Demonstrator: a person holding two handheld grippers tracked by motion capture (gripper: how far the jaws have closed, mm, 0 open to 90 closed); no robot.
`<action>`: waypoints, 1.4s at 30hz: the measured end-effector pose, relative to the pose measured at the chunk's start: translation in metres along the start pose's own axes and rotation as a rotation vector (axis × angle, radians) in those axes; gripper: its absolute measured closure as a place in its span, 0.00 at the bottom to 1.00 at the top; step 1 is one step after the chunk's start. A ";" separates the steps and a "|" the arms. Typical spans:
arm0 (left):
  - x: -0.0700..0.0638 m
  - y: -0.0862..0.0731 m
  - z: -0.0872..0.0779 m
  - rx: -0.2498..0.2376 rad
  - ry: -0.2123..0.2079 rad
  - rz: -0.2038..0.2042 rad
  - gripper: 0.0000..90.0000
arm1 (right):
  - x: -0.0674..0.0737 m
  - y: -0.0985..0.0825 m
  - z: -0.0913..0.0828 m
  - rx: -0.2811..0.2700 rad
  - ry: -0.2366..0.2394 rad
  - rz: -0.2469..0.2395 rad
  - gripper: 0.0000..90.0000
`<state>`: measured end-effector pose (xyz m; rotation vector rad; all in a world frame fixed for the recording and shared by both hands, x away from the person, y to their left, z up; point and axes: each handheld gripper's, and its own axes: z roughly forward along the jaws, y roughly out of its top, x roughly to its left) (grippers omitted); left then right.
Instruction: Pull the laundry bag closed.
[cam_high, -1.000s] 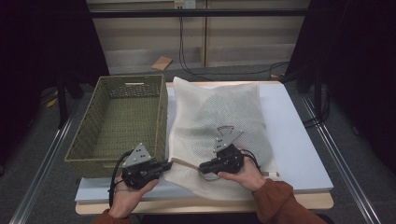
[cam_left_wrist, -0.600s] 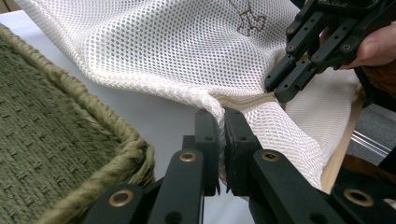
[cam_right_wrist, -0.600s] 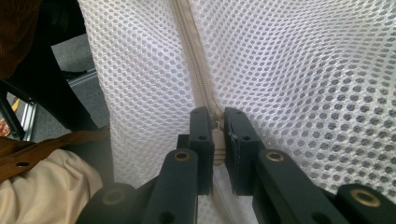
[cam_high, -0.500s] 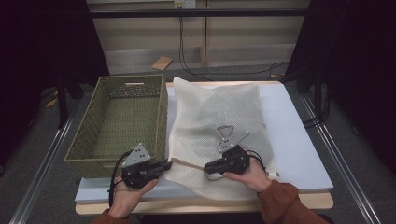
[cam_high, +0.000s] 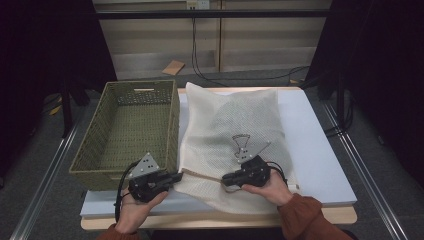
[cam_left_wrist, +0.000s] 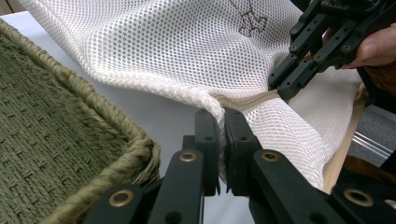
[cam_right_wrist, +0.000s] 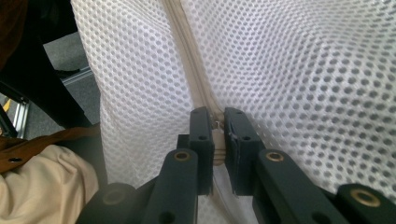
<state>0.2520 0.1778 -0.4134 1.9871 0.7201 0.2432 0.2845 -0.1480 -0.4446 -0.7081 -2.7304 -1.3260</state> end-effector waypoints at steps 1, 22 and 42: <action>0.000 0.000 0.000 0.003 0.003 0.001 0.95 | 0.000 -0.001 -0.001 0.003 -0.001 0.004 0.92; 0.000 0.000 0.000 0.001 0.001 0.003 0.95 | -0.006 -0.014 -0.013 0.006 -0.021 0.027 0.92; 0.002 0.000 -0.001 0.003 -0.001 0.000 0.95 | -0.009 -0.021 -0.022 0.006 -0.035 0.048 0.92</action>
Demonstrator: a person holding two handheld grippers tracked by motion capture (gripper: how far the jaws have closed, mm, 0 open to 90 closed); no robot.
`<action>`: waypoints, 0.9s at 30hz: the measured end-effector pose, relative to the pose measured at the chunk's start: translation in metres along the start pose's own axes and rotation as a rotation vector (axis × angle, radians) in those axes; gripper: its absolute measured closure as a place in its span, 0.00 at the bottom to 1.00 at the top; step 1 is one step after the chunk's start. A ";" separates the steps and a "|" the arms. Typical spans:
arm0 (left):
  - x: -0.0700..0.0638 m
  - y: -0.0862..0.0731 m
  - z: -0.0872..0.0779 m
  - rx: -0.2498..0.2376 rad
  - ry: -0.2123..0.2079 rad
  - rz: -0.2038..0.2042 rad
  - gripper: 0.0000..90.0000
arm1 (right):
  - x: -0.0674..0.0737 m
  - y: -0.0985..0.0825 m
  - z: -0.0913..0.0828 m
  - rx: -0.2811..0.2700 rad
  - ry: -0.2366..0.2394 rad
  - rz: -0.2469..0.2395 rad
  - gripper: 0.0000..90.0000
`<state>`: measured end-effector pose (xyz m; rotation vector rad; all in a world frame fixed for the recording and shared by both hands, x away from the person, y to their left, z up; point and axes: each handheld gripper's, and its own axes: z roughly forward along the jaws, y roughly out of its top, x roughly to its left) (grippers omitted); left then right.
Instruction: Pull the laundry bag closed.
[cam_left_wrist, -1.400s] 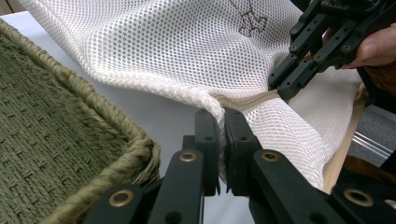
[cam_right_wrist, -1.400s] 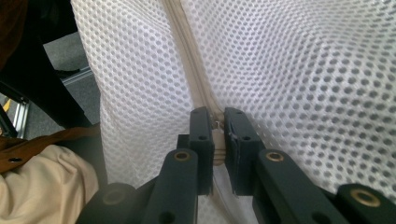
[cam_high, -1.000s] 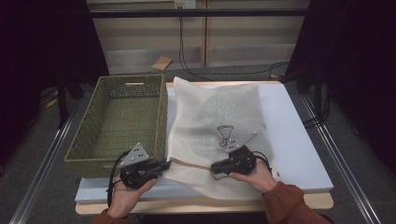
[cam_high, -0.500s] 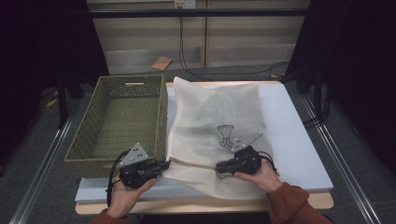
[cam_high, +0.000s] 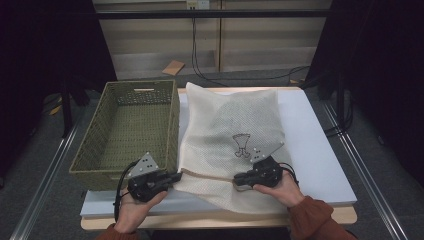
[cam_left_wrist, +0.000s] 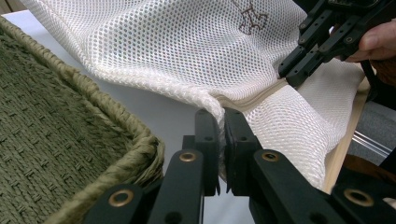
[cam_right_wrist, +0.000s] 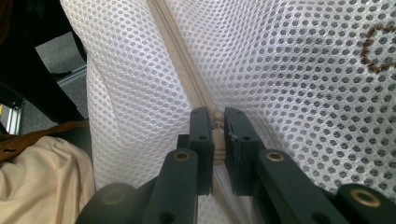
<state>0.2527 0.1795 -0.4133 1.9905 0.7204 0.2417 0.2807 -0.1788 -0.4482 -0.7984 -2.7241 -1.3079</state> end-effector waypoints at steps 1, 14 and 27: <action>0.000 0.000 0.000 0.000 -0.003 0.000 0.95 | 0.000 -0.001 0.000 0.004 -0.004 -0.002 0.92; 0.000 -0.001 0.001 0.011 0.001 0.000 0.95 | -0.002 -0.008 -0.004 0.013 -0.015 0.014 0.92; 0.000 -0.001 0.001 0.007 0.000 -0.005 0.95 | -0.004 -0.017 -0.012 0.011 -0.034 0.028 0.92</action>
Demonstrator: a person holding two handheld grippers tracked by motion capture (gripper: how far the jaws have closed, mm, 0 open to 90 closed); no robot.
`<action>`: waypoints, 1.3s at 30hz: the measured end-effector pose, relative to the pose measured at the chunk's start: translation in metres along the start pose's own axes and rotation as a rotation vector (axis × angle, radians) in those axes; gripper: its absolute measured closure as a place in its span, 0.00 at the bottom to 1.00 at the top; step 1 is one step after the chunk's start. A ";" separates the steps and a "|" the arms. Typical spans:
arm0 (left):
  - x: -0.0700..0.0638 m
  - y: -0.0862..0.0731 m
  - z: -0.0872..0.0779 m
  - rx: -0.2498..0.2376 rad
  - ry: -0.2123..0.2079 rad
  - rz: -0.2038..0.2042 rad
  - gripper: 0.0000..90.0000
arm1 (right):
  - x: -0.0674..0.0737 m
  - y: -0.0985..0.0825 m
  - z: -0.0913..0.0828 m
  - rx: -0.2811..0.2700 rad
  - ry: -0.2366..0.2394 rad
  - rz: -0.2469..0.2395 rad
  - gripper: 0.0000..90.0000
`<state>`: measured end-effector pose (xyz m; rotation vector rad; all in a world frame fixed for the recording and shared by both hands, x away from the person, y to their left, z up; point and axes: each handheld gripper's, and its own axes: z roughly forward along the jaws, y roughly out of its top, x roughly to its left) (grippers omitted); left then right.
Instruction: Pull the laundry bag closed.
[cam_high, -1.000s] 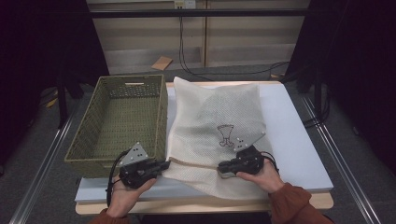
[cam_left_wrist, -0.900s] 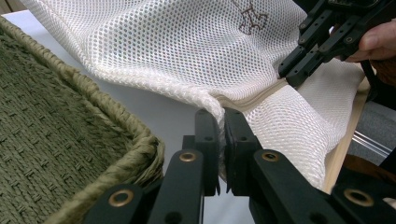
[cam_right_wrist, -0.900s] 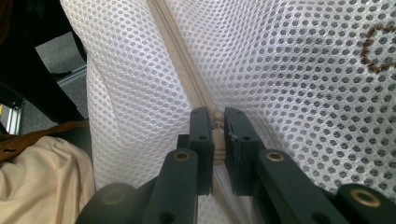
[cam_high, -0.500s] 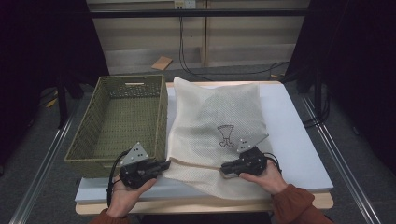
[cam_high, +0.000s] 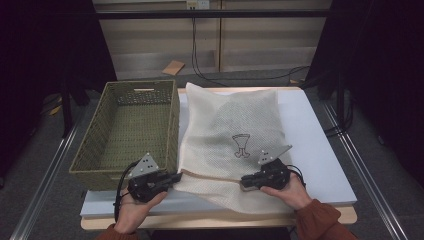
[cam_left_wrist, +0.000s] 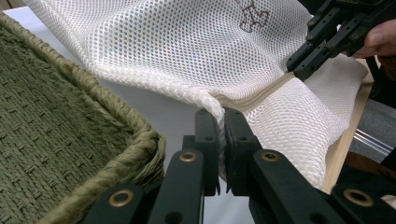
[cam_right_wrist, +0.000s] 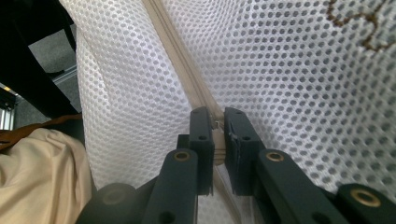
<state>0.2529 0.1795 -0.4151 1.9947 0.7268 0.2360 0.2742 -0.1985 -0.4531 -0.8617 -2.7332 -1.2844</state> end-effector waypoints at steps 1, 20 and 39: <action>0.000 0.000 0.000 0.002 0.007 0.001 0.95 | 0.000 0.000 -0.001 -0.002 -0.001 -0.001 0.92; 0.000 0.000 -0.001 0.007 -0.002 0.014 0.95 | -0.004 -0.006 -0.015 -0.025 -0.023 0.013 0.92; 0.000 0.001 -0.001 0.007 -0.009 0.019 0.95 | -0.004 -0.013 -0.022 -0.026 -0.043 0.022 0.92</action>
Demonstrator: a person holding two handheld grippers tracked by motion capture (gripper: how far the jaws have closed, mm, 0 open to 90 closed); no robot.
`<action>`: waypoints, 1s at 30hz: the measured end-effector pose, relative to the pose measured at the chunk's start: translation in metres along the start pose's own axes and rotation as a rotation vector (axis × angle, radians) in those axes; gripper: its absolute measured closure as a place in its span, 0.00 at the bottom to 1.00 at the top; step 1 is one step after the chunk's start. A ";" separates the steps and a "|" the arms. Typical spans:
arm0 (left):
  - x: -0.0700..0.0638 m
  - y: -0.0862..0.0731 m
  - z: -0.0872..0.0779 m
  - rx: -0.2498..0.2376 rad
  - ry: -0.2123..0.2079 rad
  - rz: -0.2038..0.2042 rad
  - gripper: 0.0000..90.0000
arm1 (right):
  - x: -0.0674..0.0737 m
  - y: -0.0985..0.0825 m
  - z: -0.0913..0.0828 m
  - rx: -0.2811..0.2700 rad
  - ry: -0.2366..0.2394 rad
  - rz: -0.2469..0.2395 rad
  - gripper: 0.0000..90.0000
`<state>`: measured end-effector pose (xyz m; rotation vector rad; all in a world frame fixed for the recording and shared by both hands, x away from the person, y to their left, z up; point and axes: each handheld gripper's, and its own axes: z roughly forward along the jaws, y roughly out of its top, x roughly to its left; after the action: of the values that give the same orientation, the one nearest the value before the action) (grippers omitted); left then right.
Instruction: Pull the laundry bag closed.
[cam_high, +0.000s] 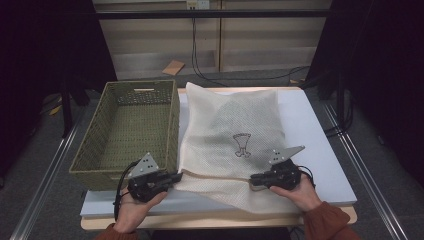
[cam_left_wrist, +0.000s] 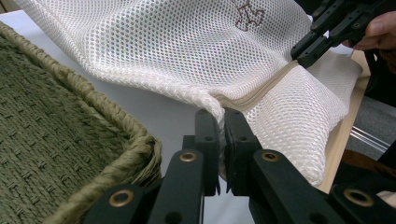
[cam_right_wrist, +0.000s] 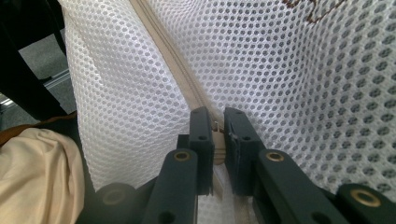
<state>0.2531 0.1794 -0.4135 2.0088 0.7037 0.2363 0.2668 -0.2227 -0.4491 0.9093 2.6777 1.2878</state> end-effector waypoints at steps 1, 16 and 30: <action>0.000 0.000 0.000 -0.005 0.001 -0.003 0.95 | 0.000 0.000 0.000 0.000 -0.001 -0.003 0.92; 0.000 0.000 0.001 -0.002 -0.001 -0.003 0.95 | -0.002 -0.007 -0.008 -0.006 -0.015 0.006 0.92; 0.001 -0.001 0.001 -0.011 -0.005 -0.015 0.95 | -0.003 -0.009 -0.012 -0.009 -0.023 0.003 0.92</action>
<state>0.2539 0.1798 -0.4146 1.9925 0.7125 0.2251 0.2613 -0.2374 -0.4483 0.9222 2.6525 1.2804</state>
